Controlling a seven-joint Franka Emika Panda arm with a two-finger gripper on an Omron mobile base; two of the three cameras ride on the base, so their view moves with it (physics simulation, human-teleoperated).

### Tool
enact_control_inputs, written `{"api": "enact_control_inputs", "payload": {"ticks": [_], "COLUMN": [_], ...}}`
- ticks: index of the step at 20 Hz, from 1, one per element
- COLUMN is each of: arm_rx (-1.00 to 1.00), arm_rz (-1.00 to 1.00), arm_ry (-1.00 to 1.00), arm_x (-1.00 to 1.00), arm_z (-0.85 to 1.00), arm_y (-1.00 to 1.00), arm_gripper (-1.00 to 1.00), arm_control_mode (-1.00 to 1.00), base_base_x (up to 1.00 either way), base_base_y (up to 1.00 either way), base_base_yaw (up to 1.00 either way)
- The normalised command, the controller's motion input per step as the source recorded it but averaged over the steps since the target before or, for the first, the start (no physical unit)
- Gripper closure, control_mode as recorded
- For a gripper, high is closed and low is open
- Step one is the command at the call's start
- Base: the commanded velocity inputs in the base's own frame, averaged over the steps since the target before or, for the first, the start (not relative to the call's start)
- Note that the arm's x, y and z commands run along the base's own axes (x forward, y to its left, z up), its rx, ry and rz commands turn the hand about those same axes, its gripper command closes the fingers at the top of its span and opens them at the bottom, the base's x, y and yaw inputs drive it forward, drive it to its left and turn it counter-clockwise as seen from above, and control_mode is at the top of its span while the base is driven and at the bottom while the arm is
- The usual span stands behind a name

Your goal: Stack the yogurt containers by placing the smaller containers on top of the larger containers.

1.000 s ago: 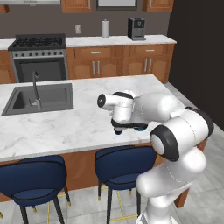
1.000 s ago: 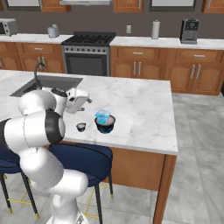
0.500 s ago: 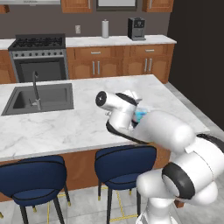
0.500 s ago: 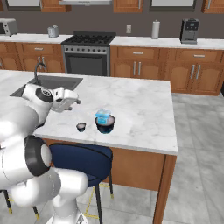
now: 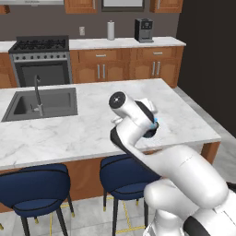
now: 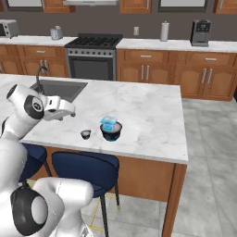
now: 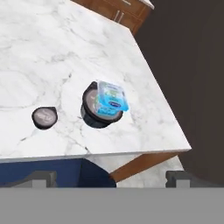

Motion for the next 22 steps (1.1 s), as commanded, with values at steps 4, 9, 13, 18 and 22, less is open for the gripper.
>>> {"api": "enact_control_inputs", "payload": {"ticks": [4, 9, 13, 18, 22], "arm_rx": [0.18, 0.19, 0.18, 0.17, 0.11], "arm_rz": [-0.05, -0.08, -0.06, -0.08, -0.10], "arm_ry": [0.00, 0.00, 0.01, 0.01, 0.00], "arm_x": [-0.50, -0.28, -0.08, 0.00, 0.01], "arm_z": [0.06, 0.07, 0.05, 0.02, 0.00], "arm_y": [0.09, 0.13, 0.21, 0.16, 0.00], "arm_gripper": [-1.00, -1.00, -1.00, -1.00, -1.00], "arm_control_mode": [-1.00, -1.00, -1.00, -1.00, -1.00], "base_base_x": [0.00, 0.00, 0.00, 0.00, 0.00], "base_base_y": [0.00, 0.00, 0.00, 0.00, 0.00], "base_base_yaw": [0.00, 0.00, 0.00, 0.00, 0.00]}}
